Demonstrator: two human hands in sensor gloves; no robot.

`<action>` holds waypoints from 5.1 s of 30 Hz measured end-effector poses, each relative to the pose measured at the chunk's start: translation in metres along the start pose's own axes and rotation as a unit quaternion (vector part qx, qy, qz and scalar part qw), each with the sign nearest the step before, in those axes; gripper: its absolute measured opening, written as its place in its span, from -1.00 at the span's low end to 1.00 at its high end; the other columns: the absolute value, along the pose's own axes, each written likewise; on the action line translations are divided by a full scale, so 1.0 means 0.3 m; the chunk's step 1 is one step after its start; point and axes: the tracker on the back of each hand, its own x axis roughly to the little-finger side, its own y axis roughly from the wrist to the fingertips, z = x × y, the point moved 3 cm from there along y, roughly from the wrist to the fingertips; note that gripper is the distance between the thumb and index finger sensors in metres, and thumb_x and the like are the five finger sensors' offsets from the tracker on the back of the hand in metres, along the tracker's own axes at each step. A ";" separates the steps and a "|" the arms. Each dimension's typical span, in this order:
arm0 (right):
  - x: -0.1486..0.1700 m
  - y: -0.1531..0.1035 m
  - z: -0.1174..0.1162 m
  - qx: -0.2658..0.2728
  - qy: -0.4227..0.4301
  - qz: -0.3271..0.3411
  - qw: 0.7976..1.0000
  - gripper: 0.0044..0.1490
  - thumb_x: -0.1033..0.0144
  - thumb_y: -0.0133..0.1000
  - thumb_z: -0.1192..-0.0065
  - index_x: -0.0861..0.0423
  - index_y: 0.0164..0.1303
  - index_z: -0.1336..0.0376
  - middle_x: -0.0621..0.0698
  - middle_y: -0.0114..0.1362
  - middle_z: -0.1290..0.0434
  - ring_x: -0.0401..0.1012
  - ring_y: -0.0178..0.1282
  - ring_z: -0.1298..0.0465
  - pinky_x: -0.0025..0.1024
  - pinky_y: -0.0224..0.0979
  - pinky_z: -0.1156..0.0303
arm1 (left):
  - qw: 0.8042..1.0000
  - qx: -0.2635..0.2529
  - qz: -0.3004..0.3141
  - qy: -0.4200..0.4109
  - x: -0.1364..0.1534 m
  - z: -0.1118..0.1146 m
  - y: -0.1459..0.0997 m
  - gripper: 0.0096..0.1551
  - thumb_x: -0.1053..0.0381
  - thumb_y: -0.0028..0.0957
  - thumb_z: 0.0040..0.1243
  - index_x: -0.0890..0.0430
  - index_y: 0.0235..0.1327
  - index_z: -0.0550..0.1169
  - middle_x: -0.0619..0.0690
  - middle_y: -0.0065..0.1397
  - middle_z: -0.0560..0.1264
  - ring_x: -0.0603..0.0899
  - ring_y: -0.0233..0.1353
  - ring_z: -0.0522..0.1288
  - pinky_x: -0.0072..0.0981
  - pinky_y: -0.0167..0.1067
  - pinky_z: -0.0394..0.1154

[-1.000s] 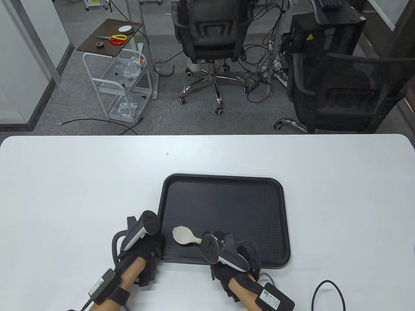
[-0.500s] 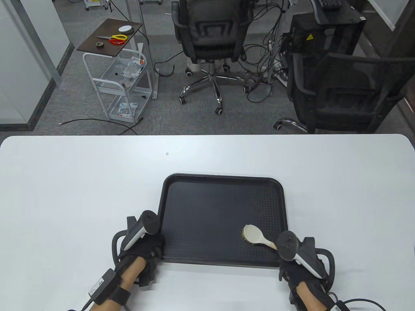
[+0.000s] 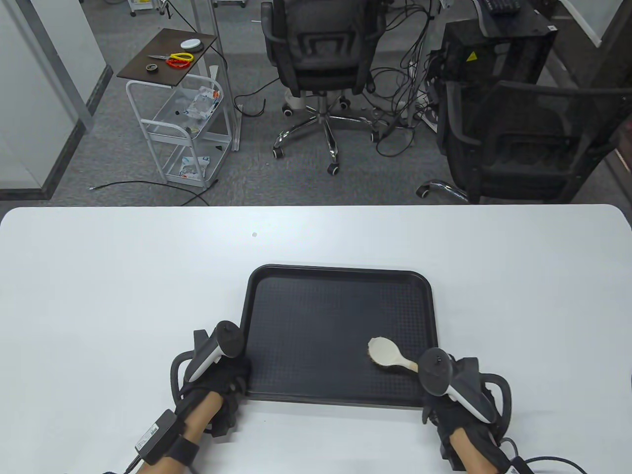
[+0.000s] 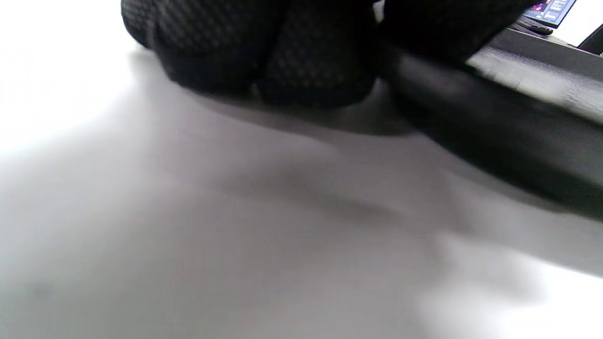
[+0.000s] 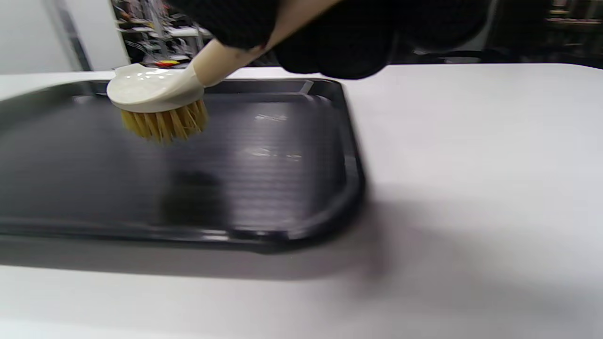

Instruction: Scrub the tray with pot brush

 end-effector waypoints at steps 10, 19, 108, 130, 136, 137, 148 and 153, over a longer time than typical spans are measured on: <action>-0.406 0.047 -0.093 -0.003 0.006 0.113 0.994 -0.33 0.31 0.09 -0.25 -0.14 0.48 -0.22 0.07 0.46 -0.36 -0.05 0.24 -0.50 -0.01 0.28 -0.44 | 1.000 -0.001 0.001 0.002 -0.001 0.000 0.000 -0.09 -0.23 -0.03 0.16 0.15 0.47 0.14 -0.09 -0.31 0.60 0.07 -0.22 0.58 0.04 0.28 0.35; -0.534 0.007 -0.182 -0.015 -0.020 0.165 0.986 -0.33 0.30 0.09 -0.24 -0.14 0.48 -0.21 0.06 0.46 -0.36 -0.06 0.24 -0.50 -0.03 0.27 -0.45 | 1.000 0.001 0.002 0.000 -0.001 0.001 0.001 -0.09 -0.23 -0.03 0.16 0.15 0.47 0.14 -0.09 -0.31 0.60 0.07 -0.22 0.58 0.04 0.28 0.35; 0.234 0.435 -0.038 0.005 -0.005 -0.213 0.977 -0.33 0.34 0.08 -0.27 -0.18 0.45 -0.23 0.08 0.44 -0.40 -0.04 0.19 -0.55 -0.03 0.21 -0.49 | 1.000 0.000 0.002 0.000 0.000 0.002 0.001 -0.08 -0.23 -0.03 0.17 0.15 0.47 0.14 -0.08 -0.32 0.60 0.07 -0.22 0.58 0.04 0.28 0.35; -0.418 0.390 -0.007 0.038 0.027 -0.001 0.999 -0.32 0.28 0.10 -0.23 -0.18 0.49 -0.19 0.04 0.46 -0.37 -0.08 0.21 -0.53 -0.08 0.22 -0.48 | 1.000 0.001 0.003 0.000 -0.001 0.001 0.000 -0.08 -0.23 -0.03 0.17 0.15 0.47 0.14 -0.08 -0.32 0.60 0.07 -0.22 0.58 0.04 0.28 0.35; -0.575 0.404 -0.098 0.012 0.021 0.024 0.999 -0.32 0.27 0.11 -0.22 -0.19 0.49 -0.18 0.03 0.47 -0.37 -0.09 0.22 -0.53 -0.10 0.23 -0.48 | 1.000 0.001 0.003 -0.001 -0.001 0.001 0.000 -0.09 -0.23 -0.03 0.17 0.15 0.47 0.14 -0.08 -0.32 0.60 0.07 -0.22 0.58 0.04 0.28 0.35; -0.594 0.412 -0.118 0.012 0.025 0.030 0.999 -0.33 0.26 0.10 -0.23 -0.20 0.48 -0.20 0.02 0.46 -0.38 -0.10 0.21 -0.53 -0.09 0.23 -0.48 | 1.000 0.001 0.003 -0.001 -0.001 0.002 0.000 -0.08 -0.23 -0.03 0.17 0.15 0.47 0.14 -0.08 -0.31 0.60 0.07 -0.22 0.58 0.04 0.28 0.35; -0.397 0.429 -0.151 0.000 0.045 -0.016 0.999 -0.35 0.27 0.07 -0.27 -0.20 0.42 -0.25 0.05 0.41 -0.43 -0.08 0.16 -0.57 -0.07 0.18 -0.52 | 1.000 0.001 0.003 -0.002 0.000 0.002 0.001 -0.08 -0.23 -0.03 0.17 0.15 0.47 0.14 -0.08 -0.32 0.60 0.07 -0.22 0.58 0.04 0.28 0.35; -0.166 0.406 -0.122 0.000 0.046 -0.073 0.996 -0.35 0.29 0.07 -0.28 -0.20 0.42 -0.26 0.06 0.41 -0.43 -0.07 0.16 -0.57 -0.05 0.18 -0.52 | 1.000 0.000 0.002 0.000 0.000 0.002 0.001 -0.09 -0.23 -0.03 0.16 0.15 0.47 0.14 -0.09 -0.31 0.60 0.07 -0.22 0.58 0.04 0.28 0.35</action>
